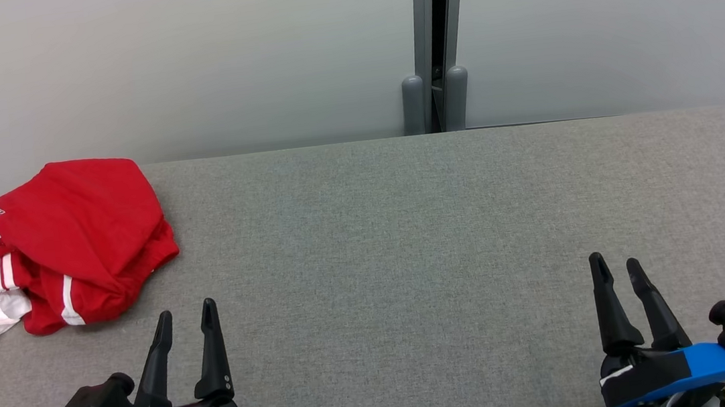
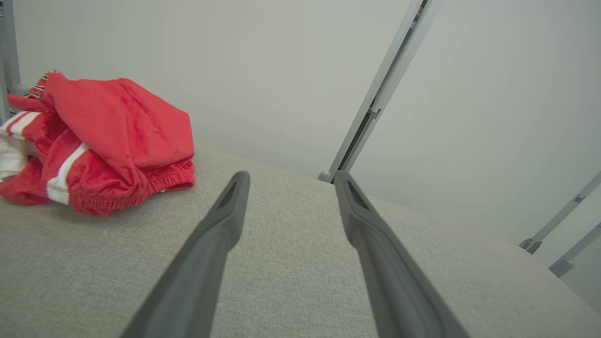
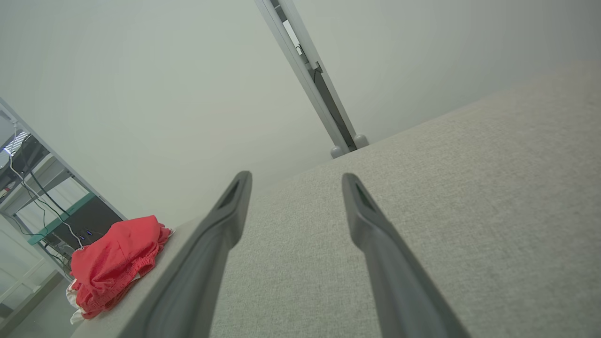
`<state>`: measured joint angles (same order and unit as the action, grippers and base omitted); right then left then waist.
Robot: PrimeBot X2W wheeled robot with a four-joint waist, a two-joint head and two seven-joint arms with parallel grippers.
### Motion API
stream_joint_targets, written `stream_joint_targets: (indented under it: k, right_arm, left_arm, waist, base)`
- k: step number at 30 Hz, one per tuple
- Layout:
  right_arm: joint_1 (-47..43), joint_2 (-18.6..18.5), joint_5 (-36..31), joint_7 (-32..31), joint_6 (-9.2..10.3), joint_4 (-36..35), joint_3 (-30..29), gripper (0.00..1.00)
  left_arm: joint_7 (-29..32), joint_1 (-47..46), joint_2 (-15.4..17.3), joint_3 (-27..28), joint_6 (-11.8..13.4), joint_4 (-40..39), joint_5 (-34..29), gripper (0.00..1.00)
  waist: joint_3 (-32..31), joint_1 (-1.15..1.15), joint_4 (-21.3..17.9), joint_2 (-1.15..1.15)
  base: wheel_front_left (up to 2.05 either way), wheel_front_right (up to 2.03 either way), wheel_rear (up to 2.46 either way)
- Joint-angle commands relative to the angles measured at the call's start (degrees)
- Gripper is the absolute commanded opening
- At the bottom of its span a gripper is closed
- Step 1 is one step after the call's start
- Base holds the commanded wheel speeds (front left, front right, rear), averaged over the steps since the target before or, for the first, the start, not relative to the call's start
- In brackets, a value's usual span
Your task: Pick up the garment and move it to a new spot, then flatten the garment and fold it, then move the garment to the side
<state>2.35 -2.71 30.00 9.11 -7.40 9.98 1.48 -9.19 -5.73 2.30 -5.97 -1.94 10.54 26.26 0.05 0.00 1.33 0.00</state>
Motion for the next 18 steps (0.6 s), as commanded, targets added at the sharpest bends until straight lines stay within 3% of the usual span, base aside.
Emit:
stream_joint_targets:
  k: [1,18]
  right_arm:
    - [-0.1,-0.2,-1.3,0.6,-0.13,-0.3,0.3,1.00]
    - [-0.2,-0.2,-10.4,2.8,-0.13,-0.6,1.1,1.00]
  left_arm:
    - [-0.5,-1.2,0.5,-0.3,0.3,-0.5,-1.5,1.00]
    - [-2.7,-1.6,0.6,-1.6,0.6,0.2,-9.6,1.00]
  waist:
    - [0.0,0.00,0.0,0.00]
    - [-0.1,0.00,0.5,0.00]
  base:
    - [0.00,0.00,0.00]
    - [0.00,0.00,0.00]
